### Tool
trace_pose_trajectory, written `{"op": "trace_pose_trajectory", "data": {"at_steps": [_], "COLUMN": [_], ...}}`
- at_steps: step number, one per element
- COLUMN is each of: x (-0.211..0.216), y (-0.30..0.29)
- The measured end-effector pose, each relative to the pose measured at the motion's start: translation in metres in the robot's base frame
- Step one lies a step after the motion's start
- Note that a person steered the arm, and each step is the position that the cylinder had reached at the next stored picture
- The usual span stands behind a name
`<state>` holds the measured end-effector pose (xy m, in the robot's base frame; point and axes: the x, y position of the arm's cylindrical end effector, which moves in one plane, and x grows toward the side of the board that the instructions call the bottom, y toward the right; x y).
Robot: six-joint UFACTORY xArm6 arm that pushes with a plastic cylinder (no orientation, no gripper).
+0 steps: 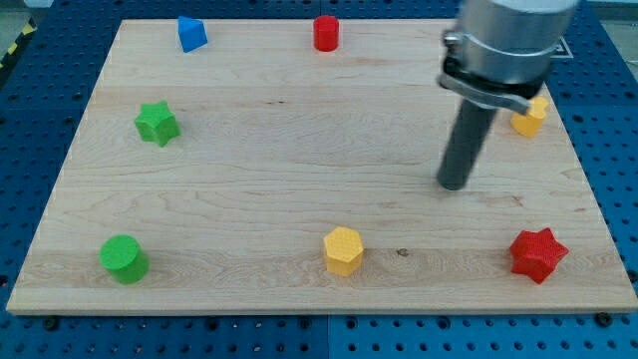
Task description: Move the red star towards top left
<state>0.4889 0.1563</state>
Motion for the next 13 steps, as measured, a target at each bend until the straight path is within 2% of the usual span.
{"op": "trace_pose_trajectory", "data": {"at_steps": [1,2,3,4,5,6,7,8,10,13], "x": [0.0,-0.001,0.004,0.053,0.109,0.112,0.129,0.128,0.126,0.106], "y": [0.011,0.142,0.175,0.181,0.178,0.173,0.116,0.111,0.043,0.052]}}
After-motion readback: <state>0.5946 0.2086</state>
